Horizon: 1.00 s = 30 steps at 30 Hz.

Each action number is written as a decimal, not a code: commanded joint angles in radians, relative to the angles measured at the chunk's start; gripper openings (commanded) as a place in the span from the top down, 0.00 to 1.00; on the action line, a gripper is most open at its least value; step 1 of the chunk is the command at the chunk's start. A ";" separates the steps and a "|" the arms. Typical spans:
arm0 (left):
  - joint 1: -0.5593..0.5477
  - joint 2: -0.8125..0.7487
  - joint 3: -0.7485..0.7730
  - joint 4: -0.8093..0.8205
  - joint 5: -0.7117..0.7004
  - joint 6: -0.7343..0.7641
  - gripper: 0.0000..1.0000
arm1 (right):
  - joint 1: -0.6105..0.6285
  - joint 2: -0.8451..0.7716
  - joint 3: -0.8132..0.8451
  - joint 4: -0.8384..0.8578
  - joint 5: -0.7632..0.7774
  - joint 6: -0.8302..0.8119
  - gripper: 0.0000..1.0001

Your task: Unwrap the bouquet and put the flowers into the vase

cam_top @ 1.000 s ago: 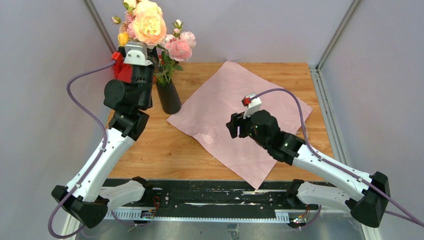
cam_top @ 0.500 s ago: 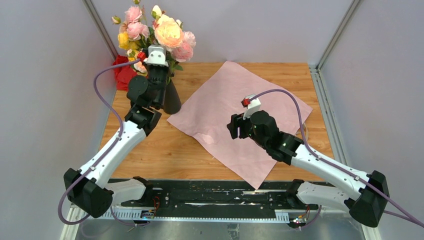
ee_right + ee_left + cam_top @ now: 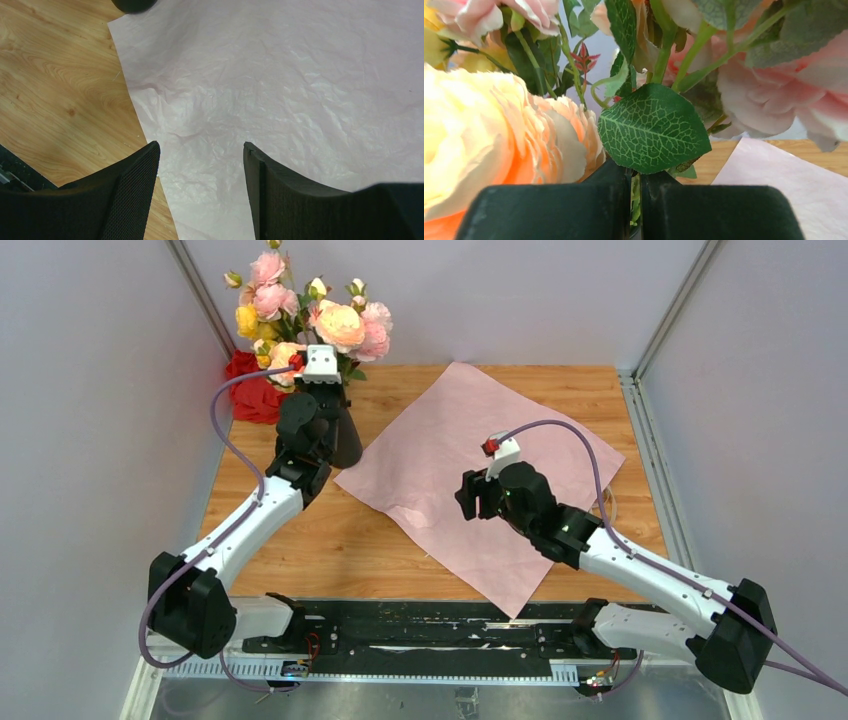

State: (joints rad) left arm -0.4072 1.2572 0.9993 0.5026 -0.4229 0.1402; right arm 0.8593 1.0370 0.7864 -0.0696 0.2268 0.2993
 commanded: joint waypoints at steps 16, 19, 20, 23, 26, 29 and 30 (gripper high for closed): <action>0.011 -0.082 -0.045 -0.043 0.026 -0.089 0.00 | -0.030 0.030 -0.016 0.037 -0.044 0.026 0.35; 0.011 -0.108 -0.031 -0.120 0.083 -0.121 0.00 | -0.031 0.033 -0.017 0.039 -0.046 0.027 0.35; 0.011 -0.112 -0.024 -0.153 0.111 -0.127 0.00 | -0.031 0.034 -0.015 0.040 -0.045 0.029 0.35; 0.011 -0.114 0.025 -0.282 0.176 -0.155 0.00 | -0.031 0.035 -0.015 0.043 -0.047 0.032 0.35; 0.011 -0.122 0.018 -0.340 0.211 -0.196 0.00 | -0.031 0.039 -0.015 0.049 -0.052 0.039 0.35; 0.011 -0.146 -0.021 -0.338 0.220 -0.209 0.00 | -0.031 0.044 -0.016 0.054 -0.059 0.044 0.35; 0.011 -0.153 -0.029 -0.342 0.221 -0.209 0.00 | -0.031 0.044 -0.019 0.054 -0.060 0.047 0.35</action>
State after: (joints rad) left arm -0.4004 1.1450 0.9977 0.2195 -0.2462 -0.0311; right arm 0.8413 1.0721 0.7860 -0.0391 0.1814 0.3264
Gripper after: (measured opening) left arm 0.997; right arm 0.651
